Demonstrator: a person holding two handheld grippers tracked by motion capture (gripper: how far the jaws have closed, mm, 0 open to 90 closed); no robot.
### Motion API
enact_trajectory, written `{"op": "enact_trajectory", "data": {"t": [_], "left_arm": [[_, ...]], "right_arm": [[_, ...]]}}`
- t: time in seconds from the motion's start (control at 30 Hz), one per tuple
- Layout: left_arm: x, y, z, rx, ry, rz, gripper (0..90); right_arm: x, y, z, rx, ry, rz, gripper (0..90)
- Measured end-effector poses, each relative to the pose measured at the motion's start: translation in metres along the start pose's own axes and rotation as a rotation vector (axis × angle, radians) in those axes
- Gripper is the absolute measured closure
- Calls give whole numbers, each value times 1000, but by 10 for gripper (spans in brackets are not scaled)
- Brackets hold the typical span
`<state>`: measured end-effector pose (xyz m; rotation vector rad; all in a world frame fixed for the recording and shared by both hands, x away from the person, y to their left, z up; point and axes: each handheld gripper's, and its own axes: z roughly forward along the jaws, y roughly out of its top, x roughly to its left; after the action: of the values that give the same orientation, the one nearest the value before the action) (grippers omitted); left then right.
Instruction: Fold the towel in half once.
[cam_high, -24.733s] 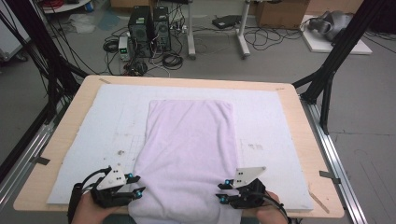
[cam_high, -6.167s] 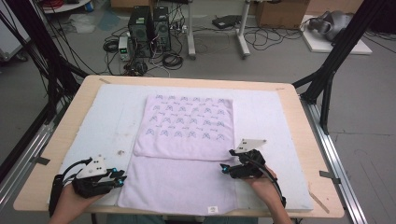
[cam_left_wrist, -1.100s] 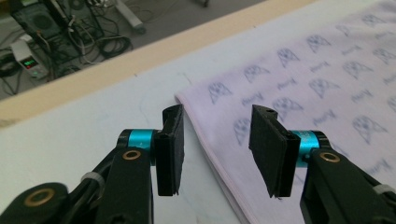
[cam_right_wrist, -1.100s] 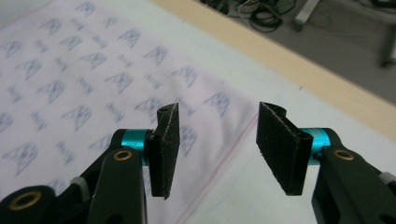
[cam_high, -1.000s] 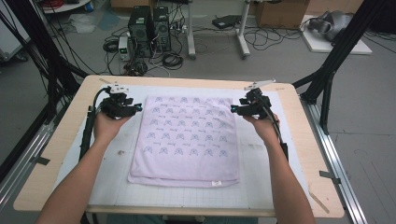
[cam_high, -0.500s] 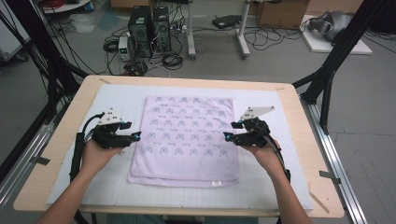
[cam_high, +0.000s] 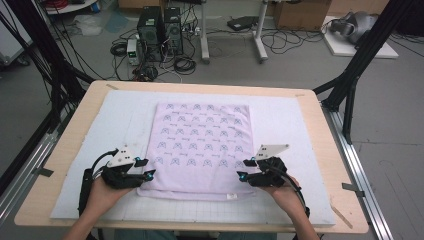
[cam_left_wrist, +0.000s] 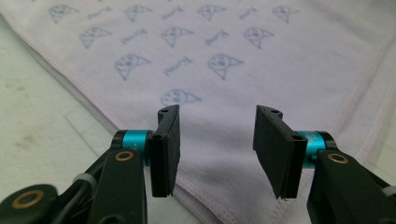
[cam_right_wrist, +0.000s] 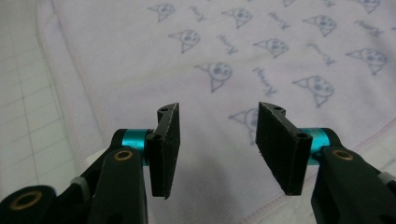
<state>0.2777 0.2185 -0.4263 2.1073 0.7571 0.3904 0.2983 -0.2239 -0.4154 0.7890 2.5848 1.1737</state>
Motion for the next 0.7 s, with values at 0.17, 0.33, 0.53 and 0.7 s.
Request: {"op": "enact_trajectory", "data": {"t": [0.17, 0.33, 0.53, 0.7], "left_arm": [[-3, -14, 3, 29, -27, -13, 566], [-6, -20, 4, 50, -35, 19, 622], [-9, -22, 4, 36, -42, 28, 726], [-9, -21, 4, 41, -43, 32, 864]], "right_arm": [[9, -12, 5, 10, 14, -11, 507], [13, -25, 7, 25, 32, 1, 533], [17, -32, 7, 34, 10, -31, 640], [18, -28, 8, 51, 26, -49, 822]]}}
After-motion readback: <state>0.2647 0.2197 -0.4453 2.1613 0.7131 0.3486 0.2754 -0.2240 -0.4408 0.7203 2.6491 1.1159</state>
